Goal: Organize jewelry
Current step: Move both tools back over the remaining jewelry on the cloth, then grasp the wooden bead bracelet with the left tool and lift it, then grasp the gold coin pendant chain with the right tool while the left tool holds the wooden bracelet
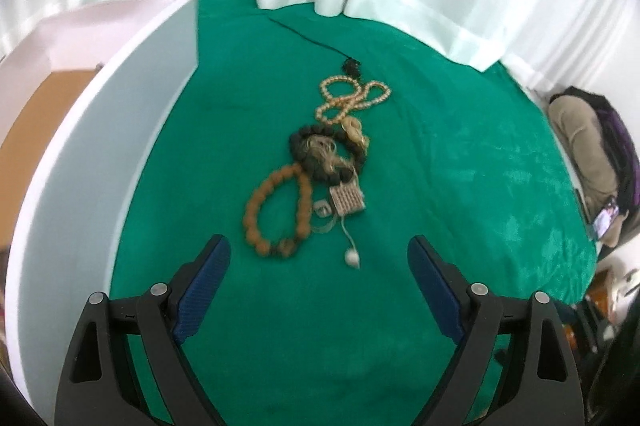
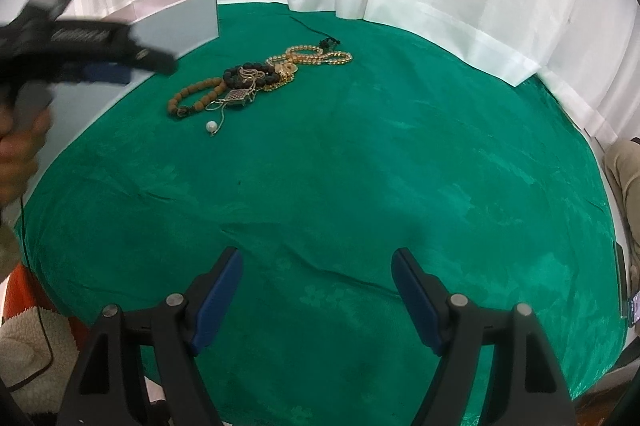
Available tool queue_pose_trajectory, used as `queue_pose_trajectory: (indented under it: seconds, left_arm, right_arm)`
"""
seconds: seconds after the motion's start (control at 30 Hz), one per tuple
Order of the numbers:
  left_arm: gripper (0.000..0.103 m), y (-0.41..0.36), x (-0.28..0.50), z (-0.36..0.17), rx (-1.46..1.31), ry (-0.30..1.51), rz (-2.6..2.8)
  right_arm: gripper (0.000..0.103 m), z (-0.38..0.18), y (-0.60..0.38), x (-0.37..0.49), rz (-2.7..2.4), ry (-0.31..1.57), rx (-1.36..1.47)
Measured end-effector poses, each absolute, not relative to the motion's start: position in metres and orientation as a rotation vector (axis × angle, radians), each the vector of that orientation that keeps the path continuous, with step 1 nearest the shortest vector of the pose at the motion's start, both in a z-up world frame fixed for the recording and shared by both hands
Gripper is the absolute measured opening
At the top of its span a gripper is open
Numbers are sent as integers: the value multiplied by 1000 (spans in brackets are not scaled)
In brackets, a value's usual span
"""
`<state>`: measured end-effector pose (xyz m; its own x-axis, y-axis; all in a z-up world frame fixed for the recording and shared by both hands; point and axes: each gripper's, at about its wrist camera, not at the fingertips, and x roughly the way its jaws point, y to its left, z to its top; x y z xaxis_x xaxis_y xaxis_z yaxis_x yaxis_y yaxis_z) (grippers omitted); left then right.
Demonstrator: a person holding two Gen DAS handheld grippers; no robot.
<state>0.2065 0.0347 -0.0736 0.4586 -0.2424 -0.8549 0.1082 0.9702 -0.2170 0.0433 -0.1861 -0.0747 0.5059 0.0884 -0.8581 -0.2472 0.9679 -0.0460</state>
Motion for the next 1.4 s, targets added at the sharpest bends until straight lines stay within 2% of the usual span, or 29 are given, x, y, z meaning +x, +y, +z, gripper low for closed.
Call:
queue_pose_trajectory:
  seconds: [0.2, 0.37, 0.7, 0.77, 0.83, 1.07, 1.4]
  left_arm:
    - [77, 15, 219, -92, 33, 1088, -276]
    - [55, 16, 223, -113, 86, 1116, -312]
    - [42, 7, 227, -135, 222, 1142, -355]
    - [25, 8, 226, -134, 219, 1153, -354]
    - [12, 11, 225, -133, 204, 1165, -345]
    - [11, 34, 216, -125, -37, 1194, -313]
    - [11, 71, 175, -67, -405, 1089, -402]
  right_arm:
    - [78, -76, -195, 43, 192, 1024, -154]
    - [78, -82, -200, 46, 186, 1039, -137]
    - [78, -81, -202, 45, 183, 1034, -129]
    - [78, -80, -202, 45, 180, 1034, -129]
    - [78, -80, -202, 48, 178, 1037, -127]
    - [78, -76, -205, 48, 183, 1027, -118]
    - [78, -79, -206, 48, 184, 1040, -91]
